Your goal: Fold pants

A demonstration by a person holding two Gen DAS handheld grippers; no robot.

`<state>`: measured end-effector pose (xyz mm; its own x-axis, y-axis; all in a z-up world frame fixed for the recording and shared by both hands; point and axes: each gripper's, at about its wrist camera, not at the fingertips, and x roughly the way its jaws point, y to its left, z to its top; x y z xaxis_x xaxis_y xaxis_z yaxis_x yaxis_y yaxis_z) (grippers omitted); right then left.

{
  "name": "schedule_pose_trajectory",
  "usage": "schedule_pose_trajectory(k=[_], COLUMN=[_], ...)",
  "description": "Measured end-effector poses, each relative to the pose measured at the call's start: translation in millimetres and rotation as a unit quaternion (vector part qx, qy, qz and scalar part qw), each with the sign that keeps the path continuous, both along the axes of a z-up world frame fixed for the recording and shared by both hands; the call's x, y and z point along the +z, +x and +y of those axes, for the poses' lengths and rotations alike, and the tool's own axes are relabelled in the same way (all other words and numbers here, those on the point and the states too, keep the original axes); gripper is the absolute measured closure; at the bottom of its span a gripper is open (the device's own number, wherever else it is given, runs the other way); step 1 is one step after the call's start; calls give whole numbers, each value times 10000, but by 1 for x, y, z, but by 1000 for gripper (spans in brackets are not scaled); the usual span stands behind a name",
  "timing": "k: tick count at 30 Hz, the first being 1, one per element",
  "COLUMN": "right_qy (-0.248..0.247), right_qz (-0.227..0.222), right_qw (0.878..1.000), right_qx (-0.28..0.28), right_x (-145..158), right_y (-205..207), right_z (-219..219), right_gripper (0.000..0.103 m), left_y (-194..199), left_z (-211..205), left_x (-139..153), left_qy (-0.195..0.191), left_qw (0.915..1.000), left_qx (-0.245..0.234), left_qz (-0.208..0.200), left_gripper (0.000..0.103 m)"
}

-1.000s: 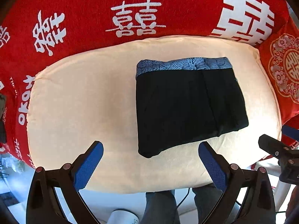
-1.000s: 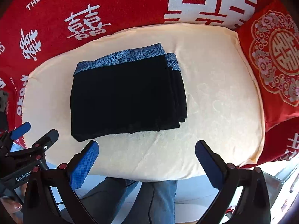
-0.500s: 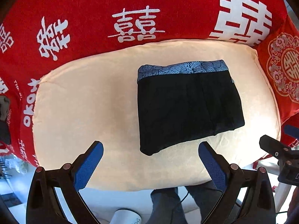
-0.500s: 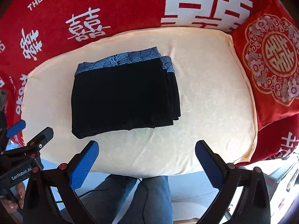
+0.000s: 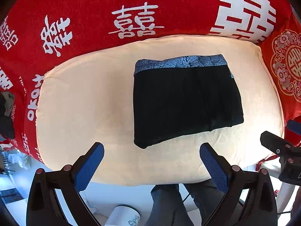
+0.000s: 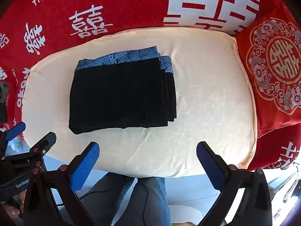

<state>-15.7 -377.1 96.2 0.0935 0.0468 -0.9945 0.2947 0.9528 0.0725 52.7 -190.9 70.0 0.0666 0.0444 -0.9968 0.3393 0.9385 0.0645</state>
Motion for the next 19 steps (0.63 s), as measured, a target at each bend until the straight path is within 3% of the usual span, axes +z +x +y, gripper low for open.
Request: schedule_pose_trajectory(k=[19], right_qy=[7], right_qz=[53], right_qw=[9999], right_qx=[120], right_x=[-6], right_y=[-4], right_z=[-4], right_gripper=[0], left_y=[-7], left_z=[-5], left_x=[-1], left_qy=[-140], left_qw=[9998], left_qx=[0], left_qz=[106], left_gripper=[1])
